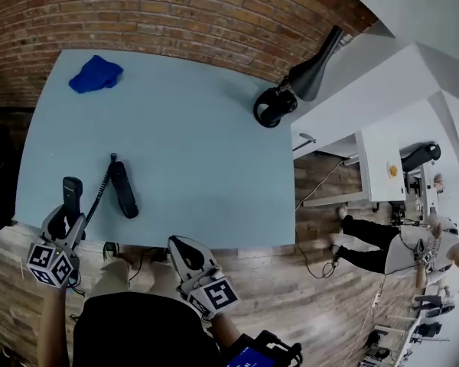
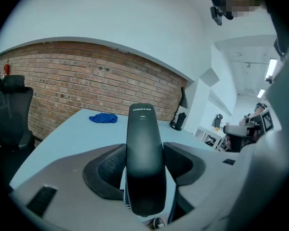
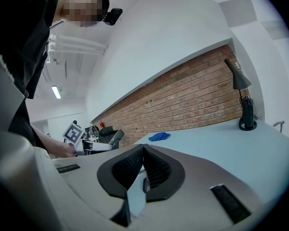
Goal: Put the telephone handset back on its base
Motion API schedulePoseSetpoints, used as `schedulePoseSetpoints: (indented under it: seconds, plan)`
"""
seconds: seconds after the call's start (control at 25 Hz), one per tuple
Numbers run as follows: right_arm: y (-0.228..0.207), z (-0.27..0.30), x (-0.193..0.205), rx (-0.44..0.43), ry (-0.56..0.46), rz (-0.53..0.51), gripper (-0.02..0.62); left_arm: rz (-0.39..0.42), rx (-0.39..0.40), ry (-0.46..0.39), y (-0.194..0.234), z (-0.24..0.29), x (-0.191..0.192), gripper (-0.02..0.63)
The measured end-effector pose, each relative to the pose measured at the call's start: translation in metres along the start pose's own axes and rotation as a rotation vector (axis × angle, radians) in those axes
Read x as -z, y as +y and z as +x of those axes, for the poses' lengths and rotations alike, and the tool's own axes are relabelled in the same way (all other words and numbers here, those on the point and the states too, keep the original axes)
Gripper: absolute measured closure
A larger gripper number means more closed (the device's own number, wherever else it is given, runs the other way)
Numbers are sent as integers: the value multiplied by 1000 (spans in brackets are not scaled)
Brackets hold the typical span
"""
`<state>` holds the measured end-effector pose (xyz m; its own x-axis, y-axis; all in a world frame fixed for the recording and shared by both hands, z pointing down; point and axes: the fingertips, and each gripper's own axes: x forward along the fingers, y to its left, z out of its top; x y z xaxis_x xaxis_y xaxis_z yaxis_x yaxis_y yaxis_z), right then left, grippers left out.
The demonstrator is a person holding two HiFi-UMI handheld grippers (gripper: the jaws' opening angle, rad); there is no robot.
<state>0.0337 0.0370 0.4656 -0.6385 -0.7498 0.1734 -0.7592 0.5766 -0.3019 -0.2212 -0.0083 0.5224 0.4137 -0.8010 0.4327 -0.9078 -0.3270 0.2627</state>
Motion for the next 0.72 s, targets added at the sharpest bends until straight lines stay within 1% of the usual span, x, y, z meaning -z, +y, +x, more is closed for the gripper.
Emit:
schedulePoseSetpoints:
  seconds: [0.12,0.28,0.48,0.72]
  plan:
    - [-13,-11,-3,-19,24,28,577,-36,-38,21,-10,5,16,339]
    - [-35,-25,13,-43,75,25,577,-76,-90,46,-24,8,41,339]
    - [-66,-37,24,-34,81,10,577,-143,-126,57,-36,18,61,340]
    - [-86,-51,26,-29,81,-4,577,-254,-200,92,-28,42,73,341]
